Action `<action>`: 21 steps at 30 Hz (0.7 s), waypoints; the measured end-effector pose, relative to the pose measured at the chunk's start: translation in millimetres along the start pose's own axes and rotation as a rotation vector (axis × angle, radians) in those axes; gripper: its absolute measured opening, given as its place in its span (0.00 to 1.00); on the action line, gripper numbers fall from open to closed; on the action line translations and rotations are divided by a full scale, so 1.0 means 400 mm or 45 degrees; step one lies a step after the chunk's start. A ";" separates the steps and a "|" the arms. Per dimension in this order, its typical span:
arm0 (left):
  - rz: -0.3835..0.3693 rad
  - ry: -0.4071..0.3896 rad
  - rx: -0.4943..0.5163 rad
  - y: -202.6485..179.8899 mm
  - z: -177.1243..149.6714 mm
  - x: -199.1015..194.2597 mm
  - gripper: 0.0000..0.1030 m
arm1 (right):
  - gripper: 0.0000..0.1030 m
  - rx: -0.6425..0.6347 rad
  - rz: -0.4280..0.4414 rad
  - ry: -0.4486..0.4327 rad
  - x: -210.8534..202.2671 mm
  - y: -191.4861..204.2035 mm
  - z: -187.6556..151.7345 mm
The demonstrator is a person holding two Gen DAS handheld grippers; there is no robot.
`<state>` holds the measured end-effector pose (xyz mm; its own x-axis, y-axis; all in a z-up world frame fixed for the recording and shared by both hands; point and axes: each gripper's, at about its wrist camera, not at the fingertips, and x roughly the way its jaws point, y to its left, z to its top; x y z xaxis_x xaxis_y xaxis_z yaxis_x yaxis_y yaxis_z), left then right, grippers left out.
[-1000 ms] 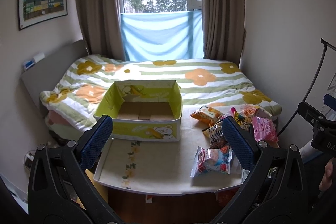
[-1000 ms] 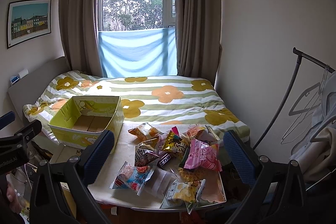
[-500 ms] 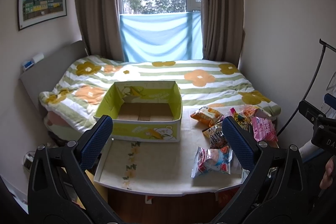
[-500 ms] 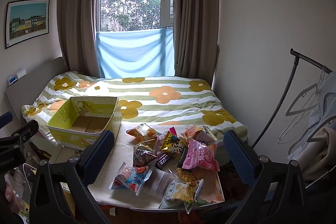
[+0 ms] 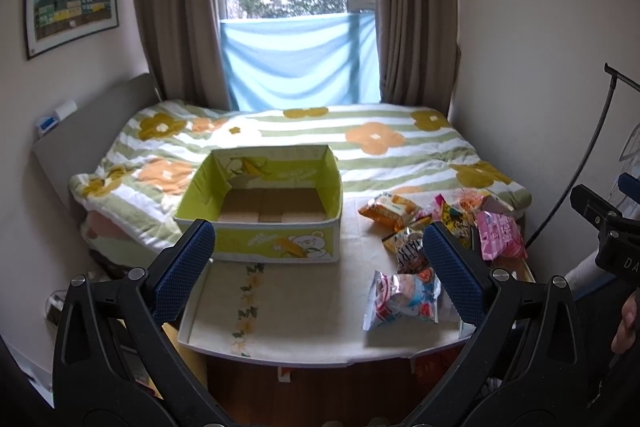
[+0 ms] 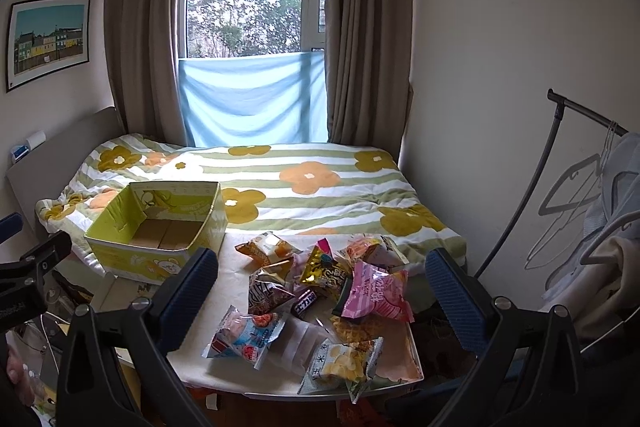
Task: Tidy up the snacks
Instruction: 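Grasp the shrimp flakes bag with the left tool while the right tool grasps the potato chip bag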
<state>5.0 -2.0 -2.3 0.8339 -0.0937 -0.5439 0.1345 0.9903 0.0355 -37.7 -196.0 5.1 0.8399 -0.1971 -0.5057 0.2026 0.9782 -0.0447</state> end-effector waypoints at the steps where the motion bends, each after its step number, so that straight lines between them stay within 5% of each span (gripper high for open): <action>1: -0.013 0.018 0.006 -0.002 0.000 0.010 1.00 | 1.00 0.007 -0.005 0.009 0.003 -0.006 -0.001; 12: -0.289 0.351 0.110 -0.075 -0.079 0.230 1.00 | 1.00 0.123 -0.102 0.234 0.094 -0.077 -0.090; 21: -0.338 0.630 0.115 -0.190 -0.185 0.437 1.00 | 1.00 0.283 -0.029 0.519 0.265 -0.162 -0.250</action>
<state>100.8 -86.1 -162.1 0.4179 -0.2575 -0.8712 0.3689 0.9245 -0.0963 -12.4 -273.9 -131.8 0.5767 -0.1330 -0.8061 0.3587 0.9277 0.1035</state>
